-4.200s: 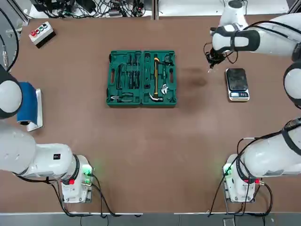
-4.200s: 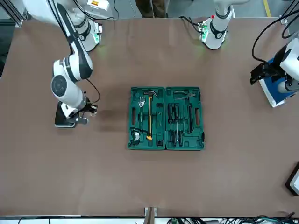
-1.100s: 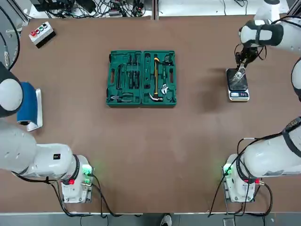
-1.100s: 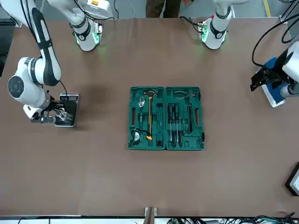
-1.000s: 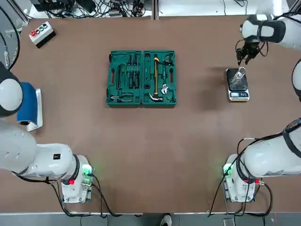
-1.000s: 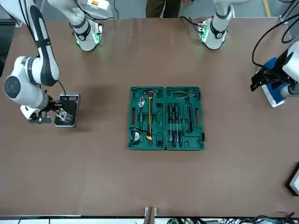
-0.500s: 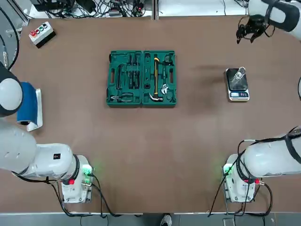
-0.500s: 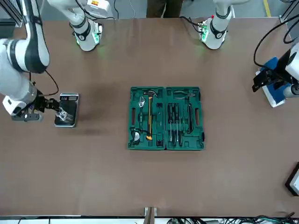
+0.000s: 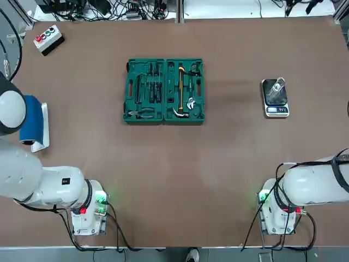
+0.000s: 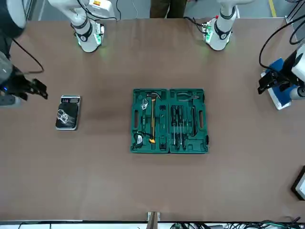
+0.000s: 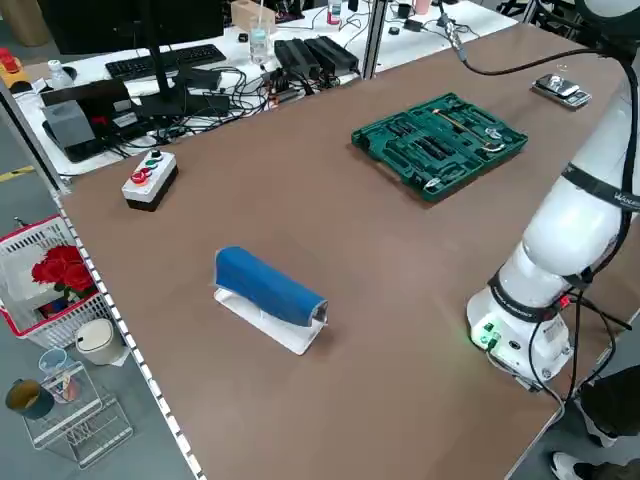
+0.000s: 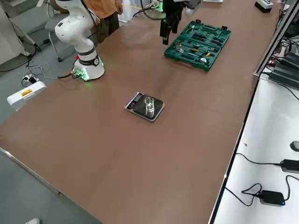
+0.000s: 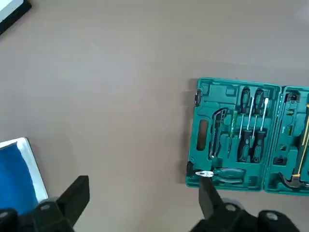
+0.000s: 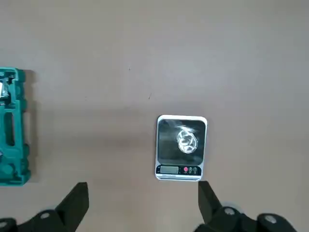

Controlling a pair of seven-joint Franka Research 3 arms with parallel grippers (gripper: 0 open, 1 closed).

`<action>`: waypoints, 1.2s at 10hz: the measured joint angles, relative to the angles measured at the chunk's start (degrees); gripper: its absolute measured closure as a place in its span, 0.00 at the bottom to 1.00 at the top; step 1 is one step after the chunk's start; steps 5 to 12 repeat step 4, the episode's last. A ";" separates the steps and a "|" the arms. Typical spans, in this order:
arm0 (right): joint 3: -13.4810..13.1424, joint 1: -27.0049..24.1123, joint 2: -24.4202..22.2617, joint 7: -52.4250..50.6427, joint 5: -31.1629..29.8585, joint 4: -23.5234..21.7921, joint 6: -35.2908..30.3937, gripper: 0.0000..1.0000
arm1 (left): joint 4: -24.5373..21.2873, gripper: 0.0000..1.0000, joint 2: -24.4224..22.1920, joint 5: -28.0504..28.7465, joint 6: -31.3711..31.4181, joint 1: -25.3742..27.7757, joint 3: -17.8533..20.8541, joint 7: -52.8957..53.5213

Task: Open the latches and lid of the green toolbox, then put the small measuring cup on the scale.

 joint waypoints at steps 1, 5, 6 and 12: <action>-0.02 -0.30 0.01 0.03 0.00 1.75 -1.11 0.00 | 0.01 0.00 0.00 0.00 0.00 0.00 0.00 0.00; -0.14 -1.65 0.58 0.03 0.00 2.19 -1.30 0.00 | 0.01 0.00 0.00 0.00 0.00 0.00 0.00 0.00; -0.14 -1.65 0.58 0.03 0.00 2.19 -1.30 0.00 | 0.01 0.00 0.00 0.00 0.00 0.00 0.00 0.00; -0.14 -1.65 0.58 0.03 0.00 2.19 -1.30 0.00 | 0.01 0.00 0.00 0.00 0.00 0.00 0.00 0.00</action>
